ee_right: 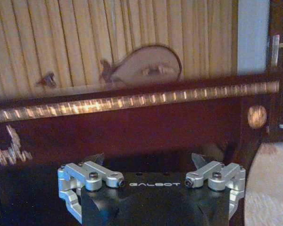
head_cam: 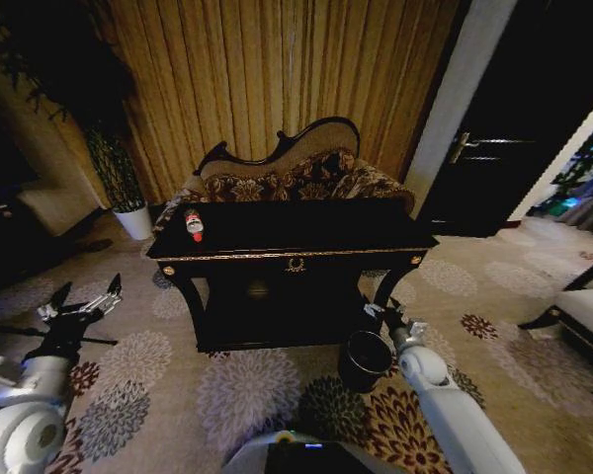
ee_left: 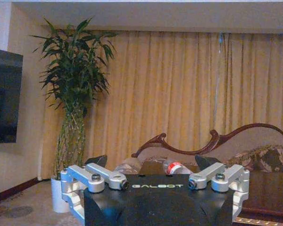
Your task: Move to the front of the table and place the trash on the table into the trash bin.
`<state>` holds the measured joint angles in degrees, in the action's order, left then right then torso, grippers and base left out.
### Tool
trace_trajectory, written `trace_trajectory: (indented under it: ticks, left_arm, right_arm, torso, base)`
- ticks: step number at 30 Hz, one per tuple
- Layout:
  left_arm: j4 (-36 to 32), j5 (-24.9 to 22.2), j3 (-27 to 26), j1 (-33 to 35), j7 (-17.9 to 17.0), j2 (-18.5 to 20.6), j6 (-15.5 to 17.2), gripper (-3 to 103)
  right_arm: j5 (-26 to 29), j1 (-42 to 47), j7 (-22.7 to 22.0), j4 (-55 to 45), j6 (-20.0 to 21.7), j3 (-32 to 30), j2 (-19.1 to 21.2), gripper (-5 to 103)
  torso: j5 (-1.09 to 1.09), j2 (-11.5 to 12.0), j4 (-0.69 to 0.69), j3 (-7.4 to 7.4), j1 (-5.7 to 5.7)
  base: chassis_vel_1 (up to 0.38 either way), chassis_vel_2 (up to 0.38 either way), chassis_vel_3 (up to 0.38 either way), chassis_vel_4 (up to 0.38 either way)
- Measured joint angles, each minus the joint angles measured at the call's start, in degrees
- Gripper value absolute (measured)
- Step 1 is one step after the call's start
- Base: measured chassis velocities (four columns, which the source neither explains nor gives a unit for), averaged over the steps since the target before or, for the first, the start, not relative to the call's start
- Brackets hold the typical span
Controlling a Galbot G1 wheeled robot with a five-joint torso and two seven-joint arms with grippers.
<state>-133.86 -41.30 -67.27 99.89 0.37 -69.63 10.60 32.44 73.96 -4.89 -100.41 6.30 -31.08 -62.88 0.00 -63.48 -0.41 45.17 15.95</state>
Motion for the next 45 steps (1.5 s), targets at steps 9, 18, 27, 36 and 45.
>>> trace_trajectory:
  ticks: [9,18,27,36,45]
  left_arm:
    - [-0.03,-0.64,0.1,-0.15,0.04,0.04,0.0,100]
    - [-0.48,-0.95,0.49,-0.46,0.1,0.25,-0.02,100]
    - [-1.12,-1.02,0.48,-0.33,0.1,0.68,0.17,100]
    - [-1.07,-1.11,0.58,-0.37,0.08,0.96,0.3,100]
    - [-0.65,-1.08,0.63,-0.41,0.05,1.09,0.36,100]
  right_arm:
    - [0.59,4.71,-2.14,-15.89,4.88,-5.67,1.39,100]
    - [0.65,8.22,-2.23,-22.39,5.08,-7.92,1.07,100]
    - [1.5,7.72,-2.01,-22.81,5.06,-8.11,1.66,100]
    - [2.79,7.65,-0.28,-22.92,4.98,-6.75,1.66,100]
    - [2.91,7.06,-0.21,-22.58,4.86,-6.24,1.67,100]
  torso:
    - [-0.01,0.0,-0.01,0.0,0.0]
    - [0.0,0.0,-0.01,-0.01,0.0]
    - [0.0,0.0,0.0,0.0,0.0]
    - [0.0,-0.01,0.0,0.0,-0.01]
    - [0.0,0.0,0.0,0.01,0.0]
  base:
    - [0.0,0.0,0.0,0.0]
    - [0.0,0.0,0.0,0.0]
    - [0.0,0.0,0.0,0.0]
    - [-0.038,0.039,0.043,-0.045]
    - [-0.091,0.104,0.09,-0.102]
